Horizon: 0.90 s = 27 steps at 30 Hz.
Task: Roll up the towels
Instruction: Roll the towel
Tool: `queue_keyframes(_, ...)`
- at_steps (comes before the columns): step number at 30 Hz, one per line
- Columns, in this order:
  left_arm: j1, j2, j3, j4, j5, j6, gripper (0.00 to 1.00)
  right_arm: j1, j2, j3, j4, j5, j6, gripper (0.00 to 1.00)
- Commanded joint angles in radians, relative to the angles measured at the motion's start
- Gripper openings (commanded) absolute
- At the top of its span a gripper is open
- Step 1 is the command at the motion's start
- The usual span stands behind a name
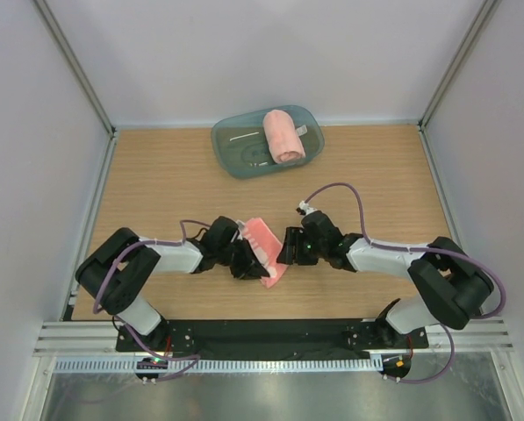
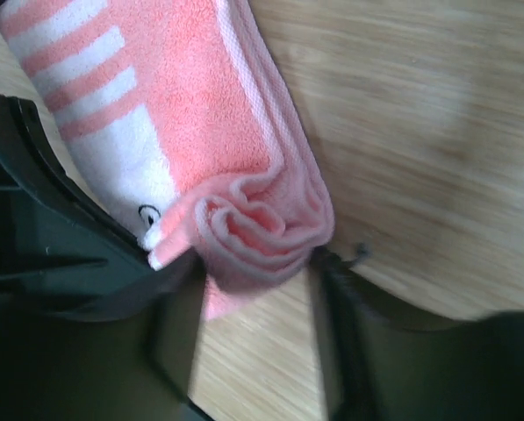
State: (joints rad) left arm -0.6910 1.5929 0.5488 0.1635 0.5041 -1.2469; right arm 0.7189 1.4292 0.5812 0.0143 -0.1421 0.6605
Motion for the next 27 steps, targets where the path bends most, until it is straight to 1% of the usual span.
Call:
queue_keyframes(1, 0.008, 0.015, 0.017, -0.041, 0.028, 0.032, 0.13, 0.005, 0.057, -0.009, 0.087, 0.05, 0.051, 0.46)
queue_keyframes(3, 0.011, 0.013, 0.019, -0.044, 0.031, 0.044, 0.17, 0.005, 0.066, -0.004, 0.09, 0.053, 0.054, 0.36)
queue_keyframes(4, 0.013, 0.01, 0.016, -0.039, 0.034, 0.047, 0.19, 0.004, 0.069, -0.004, 0.09, 0.059, 0.059, 0.26)
queue_keyframes(5, 0.015, 0.007, 0.014, -0.036, 0.039, 0.049, 0.22, 0.005, 0.068, -0.004, 0.081, 0.061, 0.062, 0.21)
queue_keyframes(6, 0.015, 0.003, 0.014, -0.033, 0.04, 0.058, 0.28, 0.005, 0.065, -0.003, 0.072, 0.065, 0.062, 0.13)
queue_keyframes(7, 0.015, -0.007, 0.017, -0.041, 0.037, 0.069, 0.31, 0.004, 0.056, 0.0, 0.059, 0.075, 0.065, 0.11)
queue_keyframes(8, 0.015, -0.037, 0.02, -0.057, 0.025, 0.082, 0.34, 0.005, 0.048, 0.006, 0.034, 0.078, 0.067, 0.1)
queue_keyframes(9, 0.015, -0.06, 0.025, -0.079, -0.013, 0.125, 0.4, 0.005, 0.043, 0.014, 0.014, 0.084, 0.065, 0.09)
queue_keyframes(11, -0.002, -0.123, 0.075, -0.25, -0.117, 0.2, 0.45, 0.005, 0.037, 0.044, -0.061, 0.079, 0.059, 0.07)
queue_keyframes(12, -0.016, -0.181, 0.103, -0.328, -0.262, 0.24, 0.47, 0.005, 0.037, 0.057, -0.08, 0.069, 0.054, 0.07)
queue_keyframes(13, -0.057, -0.204, 0.158, -0.466, -0.332, 0.309, 0.48, 0.005, 0.037, 0.078, -0.095, 0.058, 0.05, 0.06)
queue_keyframes(15, -0.102, -0.261, 0.198, -0.592, -0.448, 0.354, 0.48, 0.005, 0.042, 0.103, -0.143, 0.029, 0.033, 0.05)
queue_keyframes(16, -0.146, -0.277, 0.215, -0.62, -0.552, 0.384, 0.48, 0.005, 0.04, 0.114, -0.16, 0.024, 0.027, 0.05)
queue_keyframes(18, -0.192, -0.324, 0.255, -0.668, -0.663, 0.403, 0.47, 0.005, 0.039, 0.144, -0.2, 0.006, 0.013, 0.04)
queue_keyframes(19, -0.246, -0.338, 0.267, -0.702, -0.779, 0.417, 0.46, 0.004, 0.04, 0.157, -0.221, 0.004, 0.01, 0.04)
queue_keyframes(20, -0.281, -0.346, 0.281, -0.72, -0.842, 0.44, 0.45, 0.005, 0.042, 0.178, -0.255, 0.003, 0.005, 0.04)
queue_keyframes(21, -0.351, -0.35, 0.307, -0.74, -0.893, 0.457, 0.45, 0.005, 0.043, 0.187, -0.266, -0.01, 0.001, 0.03)
queue_keyframes(23, -0.424, -0.347, 0.324, -0.74, -1.036, 0.51, 0.45, 0.005, 0.045, 0.209, -0.293, -0.016, -0.001, 0.03)
queue_keyframes(24, -0.455, -0.34, 0.332, -0.734, -1.07, 0.529, 0.46, 0.004, 0.046, 0.213, -0.298, -0.02, -0.004, 0.03)
queue_keyframes(25, -0.511, -0.317, 0.335, -0.708, -1.091, 0.555, 0.46, 0.005, 0.05, 0.221, -0.303, -0.024, -0.005, 0.03)
queue_keyframes(26, -0.54, -0.3, 0.336, -0.693, -1.145, 0.587, 0.46, 0.005, 0.051, 0.232, -0.315, -0.024, -0.007, 0.03)
queue_keyframes(27, -0.568, -0.285, 0.338, -0.681, -1.164, 0.605, 0.47, 0.005, 0.056, 0.236, -0.32, -0.025, -0.009, 0.03)
